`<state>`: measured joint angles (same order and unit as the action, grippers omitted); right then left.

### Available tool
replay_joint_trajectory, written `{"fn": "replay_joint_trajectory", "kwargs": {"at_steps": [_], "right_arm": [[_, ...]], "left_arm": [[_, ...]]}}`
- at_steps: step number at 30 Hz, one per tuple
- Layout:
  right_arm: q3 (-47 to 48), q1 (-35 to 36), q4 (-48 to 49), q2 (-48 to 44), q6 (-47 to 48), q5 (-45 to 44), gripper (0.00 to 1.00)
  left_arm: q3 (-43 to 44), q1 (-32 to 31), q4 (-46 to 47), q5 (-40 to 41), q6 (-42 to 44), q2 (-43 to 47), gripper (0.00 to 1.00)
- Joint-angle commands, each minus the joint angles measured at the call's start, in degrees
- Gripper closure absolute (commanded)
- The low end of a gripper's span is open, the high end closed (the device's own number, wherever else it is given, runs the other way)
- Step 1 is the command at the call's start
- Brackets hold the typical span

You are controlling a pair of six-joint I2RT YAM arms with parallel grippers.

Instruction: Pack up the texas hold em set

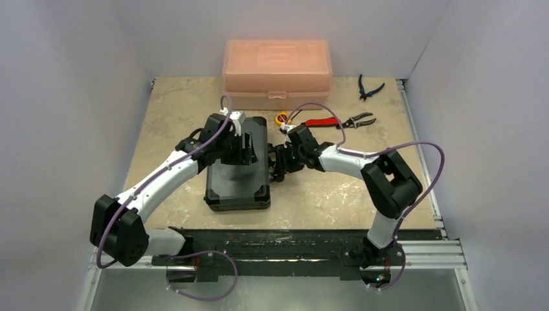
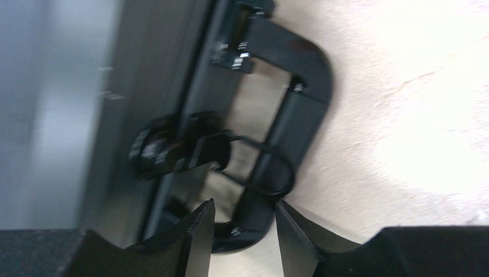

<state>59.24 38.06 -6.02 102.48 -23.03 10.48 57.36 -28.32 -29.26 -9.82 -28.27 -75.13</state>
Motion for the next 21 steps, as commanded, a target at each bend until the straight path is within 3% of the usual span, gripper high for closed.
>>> {"fn": "replay_joint_trajectory", "kwargs": {"at_steps": [1, 6, 21], "right_arm": [[0.92, 1.51, 0.35, -7.31, -1.81, 4.23, 0.51], [-1.52, -0.37, -0.97, -10.56, -3.77, 1.06, 0.42], [-8.71, -7.42, 4.8, -11.17, -6.81, -1.72, 0.5]], "left_arm": [[5.84, -0.7, -0.75, 0.86, 2.04, -0.5, 0.38], [9.26, -2.43, -2.24, 2.13, 3.56, -3.7, 0.48], [11.63, -4.92, -1.38, 2.57, 4.75, -11.26, 0.76]]}}
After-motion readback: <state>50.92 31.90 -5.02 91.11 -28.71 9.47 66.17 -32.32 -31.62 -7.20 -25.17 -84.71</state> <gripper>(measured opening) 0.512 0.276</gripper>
